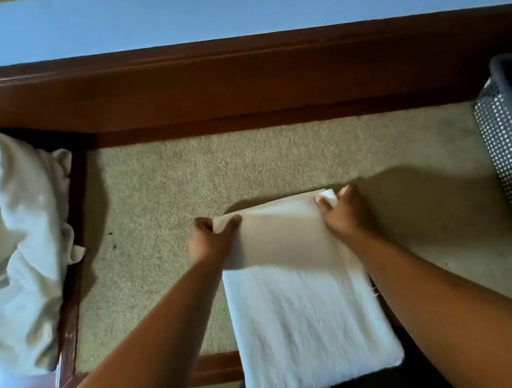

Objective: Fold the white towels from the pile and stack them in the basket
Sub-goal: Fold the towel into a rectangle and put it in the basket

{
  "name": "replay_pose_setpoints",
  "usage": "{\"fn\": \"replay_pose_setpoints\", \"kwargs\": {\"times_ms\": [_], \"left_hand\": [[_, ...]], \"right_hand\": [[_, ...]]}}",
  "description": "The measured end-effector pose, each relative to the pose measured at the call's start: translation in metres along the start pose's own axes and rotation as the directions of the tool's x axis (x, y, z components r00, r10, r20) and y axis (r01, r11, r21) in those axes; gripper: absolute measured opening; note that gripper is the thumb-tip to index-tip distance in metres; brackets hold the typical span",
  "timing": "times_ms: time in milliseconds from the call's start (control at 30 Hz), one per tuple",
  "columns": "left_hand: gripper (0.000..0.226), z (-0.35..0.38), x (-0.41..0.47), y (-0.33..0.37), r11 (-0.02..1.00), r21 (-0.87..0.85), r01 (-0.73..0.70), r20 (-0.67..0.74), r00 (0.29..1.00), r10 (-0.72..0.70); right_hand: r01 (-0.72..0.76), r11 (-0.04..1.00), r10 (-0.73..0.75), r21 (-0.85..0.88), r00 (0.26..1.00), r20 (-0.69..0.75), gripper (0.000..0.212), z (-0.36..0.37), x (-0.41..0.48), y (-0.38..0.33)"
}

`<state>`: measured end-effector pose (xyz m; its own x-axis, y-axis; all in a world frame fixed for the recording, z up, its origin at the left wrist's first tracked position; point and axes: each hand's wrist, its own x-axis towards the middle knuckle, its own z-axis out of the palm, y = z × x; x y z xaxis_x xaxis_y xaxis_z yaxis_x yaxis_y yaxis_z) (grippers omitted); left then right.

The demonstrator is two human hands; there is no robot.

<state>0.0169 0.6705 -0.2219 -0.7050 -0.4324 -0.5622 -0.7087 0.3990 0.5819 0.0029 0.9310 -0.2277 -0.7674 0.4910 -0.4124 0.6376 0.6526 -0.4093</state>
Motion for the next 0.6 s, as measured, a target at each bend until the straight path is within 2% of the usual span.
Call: {"fn": "replay_pose_setpoints", "kwargs": {"times_ms": [67, 100, 167, 233, 333, 400, 467, 500, 600], "left_hand": [[0.071, 0.000, -0.007, 0.001, 0.999, 0.032, 0.026, 0.089, 0.996, -0.029], [0.074, -0.002, -0.008, 0.000, 0.997, -0.036, 0.063, 0.165, 0.985, -0.056], [0.059, -0.014, -0.018, 0.009, 0.957, -0.250, 0.146, 0.329, 0.943, -0.058], [0.054, -0.031, -0.033, 0.026, 0.924, -0.369, 0.100, 0.419, 0.905, 0.070], [0.041, -0.064, -0.064, 0.062, 0.840, -0.535, -0.089, 0.383, 0.861, 0.334], [0.035, -0.090, -0.094, 0.087, 0.760, -0.606, -0.234, 0.293, 0.823, 0.486], [0.034, -0.116, -0.127, 0.104, 0.675, -0.613, -0.410, 0.169, 0.767, 0.619], [0.033, -0.126, -0.143, 0.107, 0.628, -0.586, -0.512, 0.122, 0.711, 0.693], [0.034, -0.138, -0.173, 0.097, 0.524, -0.373, -0.765, 0.042, 0.551, 0.834]], "right_hand": [[-0.088, 0.987, 0.073, 0.132, 0.991, 0.112, 0.069, 0.000, -0.010, 0.005], [-0.107, 0.969, 0.063, 0.221, 0.978, 0.197, 0.070, -0.002, -0.015, 0.009], [-0.172, 0.908, 0.024, 0.383, 0.932, 0.362, 0.067, -0.014, -0.024, 0.010], [-0.187, 0.860, -0.029, 0.475, 0.911, 0.411, 0.048, -0.036, -0.032, -0.003], [-0.009, 0.816, -0.151, 0.578, 0.962, 0.227, 0.027, -0.091, -0.046, -0.033], [0.147, 0.730, -0.286, 0.667, 0.953, 0.103, 0.020, -0.138, -0.062, -0.045], [0.368, 0.604, -0.483, 0.707, 0.875, -0.043, 0.020, -0.179, -0.078, -0.044], [0.478, 0.552, -0.569, 0.683, 0.815, -0.111, 0.026, -0.196, -0.085, -0.039], [0.741, 0.439, -0.745, 0.508, 0.616, -0.254, 0.026, -0.226, -0.103, -0.016]]}}
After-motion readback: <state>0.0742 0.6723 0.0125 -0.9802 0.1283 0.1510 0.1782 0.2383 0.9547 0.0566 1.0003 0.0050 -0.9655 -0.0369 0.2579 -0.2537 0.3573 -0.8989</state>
